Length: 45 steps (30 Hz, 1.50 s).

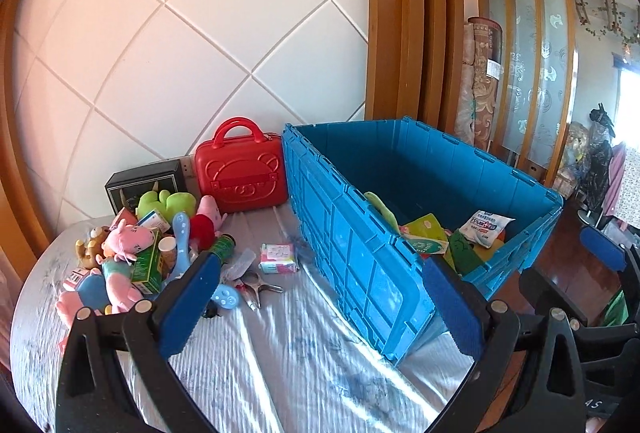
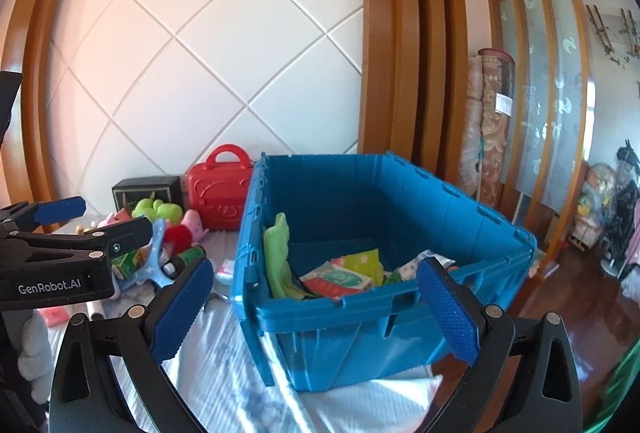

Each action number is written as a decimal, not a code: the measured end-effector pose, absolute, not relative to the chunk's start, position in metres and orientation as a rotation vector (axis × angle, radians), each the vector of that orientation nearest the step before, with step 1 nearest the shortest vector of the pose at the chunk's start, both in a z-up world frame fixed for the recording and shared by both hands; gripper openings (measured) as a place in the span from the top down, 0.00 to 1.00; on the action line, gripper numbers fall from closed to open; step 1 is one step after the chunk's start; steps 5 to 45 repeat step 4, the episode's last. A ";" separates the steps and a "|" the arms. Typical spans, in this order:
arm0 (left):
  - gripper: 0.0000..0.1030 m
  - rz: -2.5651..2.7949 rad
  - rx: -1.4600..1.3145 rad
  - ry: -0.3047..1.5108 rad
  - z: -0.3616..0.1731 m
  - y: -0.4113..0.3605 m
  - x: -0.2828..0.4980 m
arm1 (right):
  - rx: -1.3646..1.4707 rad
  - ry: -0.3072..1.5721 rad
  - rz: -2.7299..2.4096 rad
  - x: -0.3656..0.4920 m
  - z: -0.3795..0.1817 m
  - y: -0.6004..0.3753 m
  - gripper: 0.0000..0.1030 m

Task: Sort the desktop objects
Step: 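Withdraw both grippers from the crate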

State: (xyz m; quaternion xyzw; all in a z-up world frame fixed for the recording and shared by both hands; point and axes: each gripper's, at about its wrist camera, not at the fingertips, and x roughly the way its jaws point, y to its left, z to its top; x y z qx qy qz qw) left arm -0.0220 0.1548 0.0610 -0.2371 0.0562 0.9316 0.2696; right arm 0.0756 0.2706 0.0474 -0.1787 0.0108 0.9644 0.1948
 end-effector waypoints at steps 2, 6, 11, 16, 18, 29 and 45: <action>0.00 2.525 -0.641 0.158 0.061 0.151 -0.020 | -0.503 0.029 2.702 0.077 0.048 0.267 0.00; 0.00 2.535 -0.638 0.158 0.062 0.147 -0.017 | -0.499 0.035 2.704 0.079 0.049 0.264 0.00; 0.00 2.535 -0.638 0.158 0.062 0.147 -0.017 | -0.499 0.035 2.704 0.079 0.049 0.264 0.00; 0.00 2.535 -0.638 0.158 0.062 0.147 -0.017 | -0.499 0.035 2.704 0.079 0.049 0.264 0.00; 0.00 2.535 -0.638 0.158 0.062 0.147 -0.017 | -0.499 0.035 2.704 0.079 0.049 0.264 0.00; 0.00 2.535 -0.638 0.158 0.062 0.147 -0.017 | -0.499 0.035 2.704 0.079 0.049 0.264 0.00; 0.00 2.535 -0.638 0.158 0.062 0.147 -0.017 | -0.499 0.035 2.704 0.079 0.049 0.264 0.00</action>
